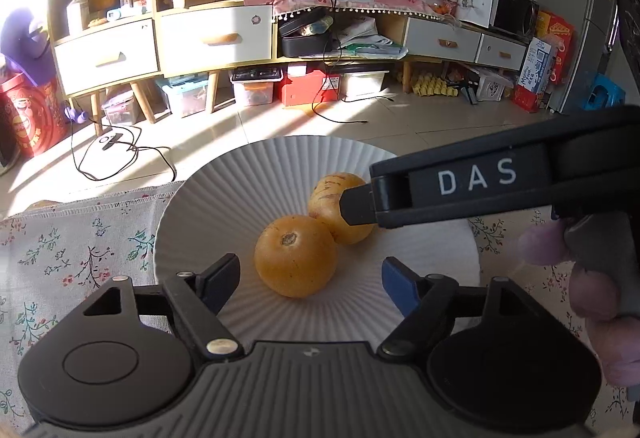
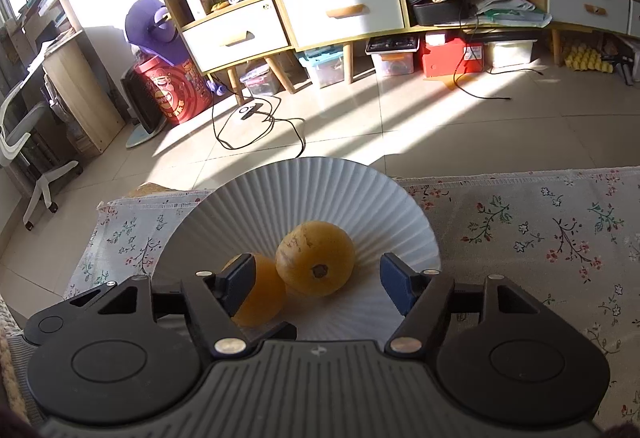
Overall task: Organize fruits
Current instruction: 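Lower the citrus into the white bowl with left tool while right tool releases the pear, then withdraw both open tools from the bowl back toward the fruit pile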
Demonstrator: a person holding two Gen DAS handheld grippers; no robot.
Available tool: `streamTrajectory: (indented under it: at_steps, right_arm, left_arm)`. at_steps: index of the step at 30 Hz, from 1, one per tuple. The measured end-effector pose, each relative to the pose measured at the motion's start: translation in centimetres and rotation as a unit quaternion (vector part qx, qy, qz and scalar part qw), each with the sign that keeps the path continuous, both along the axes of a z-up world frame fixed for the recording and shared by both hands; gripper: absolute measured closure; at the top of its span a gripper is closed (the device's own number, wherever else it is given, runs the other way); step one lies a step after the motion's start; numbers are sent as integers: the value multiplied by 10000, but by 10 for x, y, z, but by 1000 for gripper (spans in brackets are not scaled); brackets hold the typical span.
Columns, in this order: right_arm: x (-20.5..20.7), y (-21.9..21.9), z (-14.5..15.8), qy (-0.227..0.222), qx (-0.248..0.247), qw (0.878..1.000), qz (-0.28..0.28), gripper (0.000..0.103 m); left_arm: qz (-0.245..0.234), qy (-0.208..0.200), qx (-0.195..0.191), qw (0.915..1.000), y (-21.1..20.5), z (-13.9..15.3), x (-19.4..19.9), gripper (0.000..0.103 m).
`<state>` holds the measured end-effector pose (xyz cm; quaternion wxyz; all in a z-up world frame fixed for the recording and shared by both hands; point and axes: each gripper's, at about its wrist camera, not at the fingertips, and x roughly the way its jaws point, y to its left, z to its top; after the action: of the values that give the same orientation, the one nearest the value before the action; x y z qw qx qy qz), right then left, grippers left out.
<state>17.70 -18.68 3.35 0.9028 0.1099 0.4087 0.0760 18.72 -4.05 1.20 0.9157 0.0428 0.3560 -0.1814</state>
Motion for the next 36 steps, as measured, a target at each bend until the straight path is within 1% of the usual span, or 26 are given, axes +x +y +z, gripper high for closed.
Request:
streamTrajectory:
  at_steps: [3, 6, 8, 13, 23, 31, 36]
  right_arm:
    - [-8, -1, 6, -11, -82, 10000, -12, 30]
    - [-17, -2, 13, -56, -138, 9999, 9, 25]
    - [-24, -4, 16, -95, -152, 9998, 23, 19]
    - [-39, -6, 20, -68, -199, 9998, -7, 17]
    - [-73, -6, 24, -7, -292, 9996, 21, 10]
    - [-96, -5, 26, -1, -222, 9998, -9, 7]
    - [-109, -4, 21, 95, -282, 9996, -3, 6]
  left_arm:
    - [29, 38, -43, 10000, 3, 5, -7, 23]
    - [48, 41, 7, 10000, 5, 10, -15, 21]
    - [46, 23, 39, 10000, 7, 13, -21, 17]
    - [23, 18, 76, 10000, 14, 19, -36, 11]
    - [99, 49, 169, 9998, 32, 27, -67, 8]
    - [162, 53, 297, 9994, 42, 30, -90, 8]
    - [231, 186, 274, 9992, 49, 25, -101, 8]
